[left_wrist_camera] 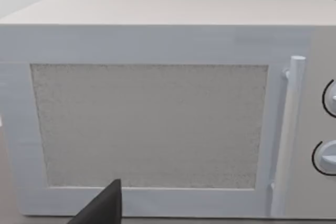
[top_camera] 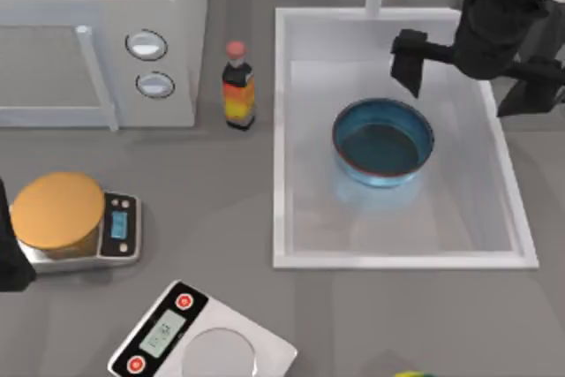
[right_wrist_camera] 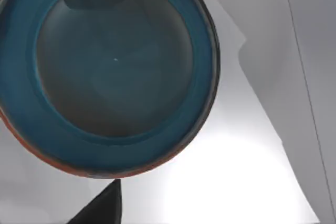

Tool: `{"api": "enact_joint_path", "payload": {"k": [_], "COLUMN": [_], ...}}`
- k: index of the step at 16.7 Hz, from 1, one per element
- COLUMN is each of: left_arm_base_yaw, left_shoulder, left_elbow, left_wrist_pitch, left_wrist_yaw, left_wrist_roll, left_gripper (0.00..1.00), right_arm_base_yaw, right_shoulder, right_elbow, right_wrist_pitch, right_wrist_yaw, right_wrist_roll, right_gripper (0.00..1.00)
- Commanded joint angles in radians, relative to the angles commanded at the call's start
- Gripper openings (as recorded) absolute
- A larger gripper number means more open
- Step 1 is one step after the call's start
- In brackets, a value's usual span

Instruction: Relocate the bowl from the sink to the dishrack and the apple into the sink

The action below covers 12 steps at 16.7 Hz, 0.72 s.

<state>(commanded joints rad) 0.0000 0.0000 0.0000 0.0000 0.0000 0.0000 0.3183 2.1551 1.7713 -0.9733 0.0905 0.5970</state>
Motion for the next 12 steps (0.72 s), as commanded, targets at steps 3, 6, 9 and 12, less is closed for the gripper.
{"api": "enact_joint_path", "payload": {"k": [3,6,9,12], "left_arm_base_yaw": [0.000,0.000,0.000,0.000], "left_shoulder": [0.000,0.000,0.000,0.000], "left_elbow": [0.000,0.000,0.000,0.000], "left_wrist_pitch": [0.000,0.000,0.000,0.000], "left_wrist_yaw": [0.000,0.000,0.000,0.000], "left_wrist_roll": [0.000,0.000,0.000,0.000], "left_gripper": [1.00,1.00,1.00,1.00], "right_arm_base_yaw": [0.055,0.105,0.150,0.185], "right_shoulder": [0.184,0.323,0.423,0.487], "right_elbow": [0.222,0.411,0.568,0.685], "right_wrist_pitch": [-0.094,-0.169,-0.224,-0.261], "right_wrist_yaw": [0.009,0.015,0.019,0.019], "right_wrist_roll": [0.006,-0.004,-0.024,-0.046], "right_gripper": [1.00,1.00,1.00,1.00]}}
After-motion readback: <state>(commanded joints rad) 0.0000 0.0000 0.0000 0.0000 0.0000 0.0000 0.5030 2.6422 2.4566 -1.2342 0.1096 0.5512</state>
